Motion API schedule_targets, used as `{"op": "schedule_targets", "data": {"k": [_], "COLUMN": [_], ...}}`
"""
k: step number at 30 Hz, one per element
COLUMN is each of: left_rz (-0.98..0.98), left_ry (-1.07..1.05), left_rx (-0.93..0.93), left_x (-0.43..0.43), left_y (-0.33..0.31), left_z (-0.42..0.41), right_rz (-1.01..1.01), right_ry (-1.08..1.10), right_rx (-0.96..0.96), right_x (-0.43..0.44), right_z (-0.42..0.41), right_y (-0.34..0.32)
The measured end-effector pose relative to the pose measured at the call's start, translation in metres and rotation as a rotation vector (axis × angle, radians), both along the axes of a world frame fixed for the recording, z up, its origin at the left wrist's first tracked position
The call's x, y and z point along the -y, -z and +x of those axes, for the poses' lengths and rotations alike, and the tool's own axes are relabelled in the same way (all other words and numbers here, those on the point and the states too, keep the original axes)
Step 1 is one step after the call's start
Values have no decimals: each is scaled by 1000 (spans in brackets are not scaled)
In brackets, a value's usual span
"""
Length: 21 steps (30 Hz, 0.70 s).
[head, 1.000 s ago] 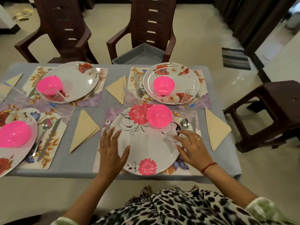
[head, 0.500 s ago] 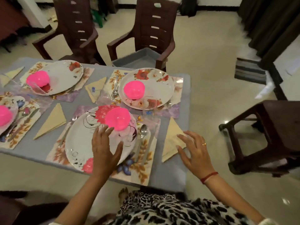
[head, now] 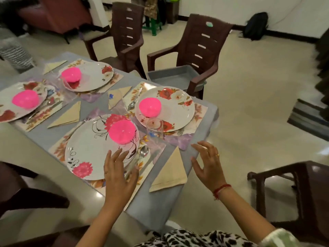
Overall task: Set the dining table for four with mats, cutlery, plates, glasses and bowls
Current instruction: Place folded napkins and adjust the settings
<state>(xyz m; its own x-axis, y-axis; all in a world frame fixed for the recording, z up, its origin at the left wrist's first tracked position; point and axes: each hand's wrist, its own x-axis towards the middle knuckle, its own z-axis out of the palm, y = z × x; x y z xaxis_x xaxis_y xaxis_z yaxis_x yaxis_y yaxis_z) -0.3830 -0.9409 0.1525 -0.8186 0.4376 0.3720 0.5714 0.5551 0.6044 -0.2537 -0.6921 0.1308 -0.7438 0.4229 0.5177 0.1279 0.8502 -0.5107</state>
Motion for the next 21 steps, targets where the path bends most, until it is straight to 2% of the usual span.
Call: {"op": "schedule_targets", "data": {"k": [6,10,14,18,21], "left_rz": [117,72,55,62,52], "left_ry": [-87,-83,-119,-227,-331], "left_rx": [-7,-18,17,-58,-24], "left_x": [-69,-124,-178,-243,-286], "left_y": [0,4,8,2,2], "left_z": [1,8,20,44,58], "right_rz": [33,-47,-93,-127,-122], "right_ry": [-44,-45,-139,-245,-327], "right_rx": [4,13,41,29,66], "right_x": [-68,-113,-162,-238,-292], "right_z": [-10,-24,-40,-43,-49], "right_y": [-10,-9,-8,-9,-10]}}
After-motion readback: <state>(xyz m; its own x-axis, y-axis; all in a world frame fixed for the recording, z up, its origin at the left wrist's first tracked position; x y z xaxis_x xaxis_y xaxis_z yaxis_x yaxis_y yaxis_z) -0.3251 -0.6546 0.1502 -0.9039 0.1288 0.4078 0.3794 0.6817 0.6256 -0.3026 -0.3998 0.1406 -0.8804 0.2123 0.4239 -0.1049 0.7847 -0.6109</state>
